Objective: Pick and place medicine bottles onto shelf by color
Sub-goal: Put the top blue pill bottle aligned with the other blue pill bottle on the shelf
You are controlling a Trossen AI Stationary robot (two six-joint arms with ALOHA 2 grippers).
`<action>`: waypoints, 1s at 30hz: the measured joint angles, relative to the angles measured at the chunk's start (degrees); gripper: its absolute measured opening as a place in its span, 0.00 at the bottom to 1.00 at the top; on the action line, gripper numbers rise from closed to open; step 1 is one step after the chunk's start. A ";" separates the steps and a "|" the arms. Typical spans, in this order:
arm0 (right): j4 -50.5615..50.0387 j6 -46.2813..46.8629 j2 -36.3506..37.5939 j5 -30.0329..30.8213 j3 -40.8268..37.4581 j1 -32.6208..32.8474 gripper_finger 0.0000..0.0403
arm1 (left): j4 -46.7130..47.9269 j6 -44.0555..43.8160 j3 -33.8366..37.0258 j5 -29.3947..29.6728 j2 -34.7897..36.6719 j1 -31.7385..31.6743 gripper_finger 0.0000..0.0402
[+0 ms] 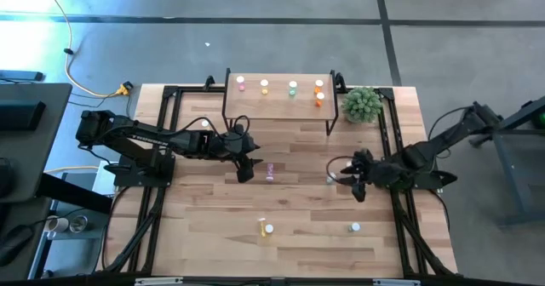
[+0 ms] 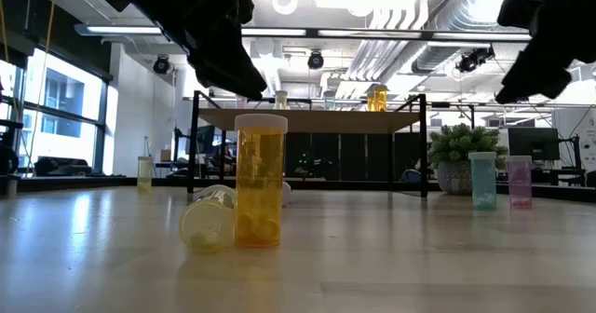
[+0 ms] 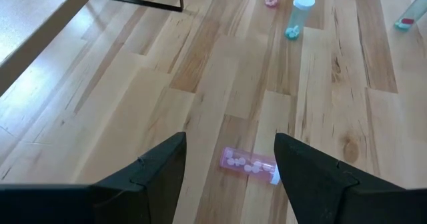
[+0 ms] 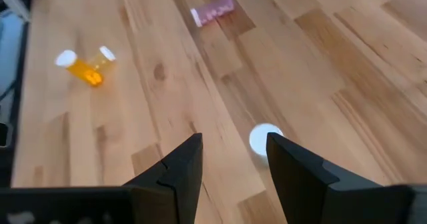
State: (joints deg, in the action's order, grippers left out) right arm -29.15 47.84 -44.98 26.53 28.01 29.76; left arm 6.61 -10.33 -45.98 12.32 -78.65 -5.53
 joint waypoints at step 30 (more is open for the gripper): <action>9.25 21.73 -31.90 16.94 0.00 14.29 0.39 | 0.00 0.00 0.00 0.02 0.00 -0.01 0.54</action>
State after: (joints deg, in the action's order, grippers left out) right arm -19.90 69.56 -76.88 43.47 28.01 44.05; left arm 6.61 -10.33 -45.98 12.34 -78.65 -5.54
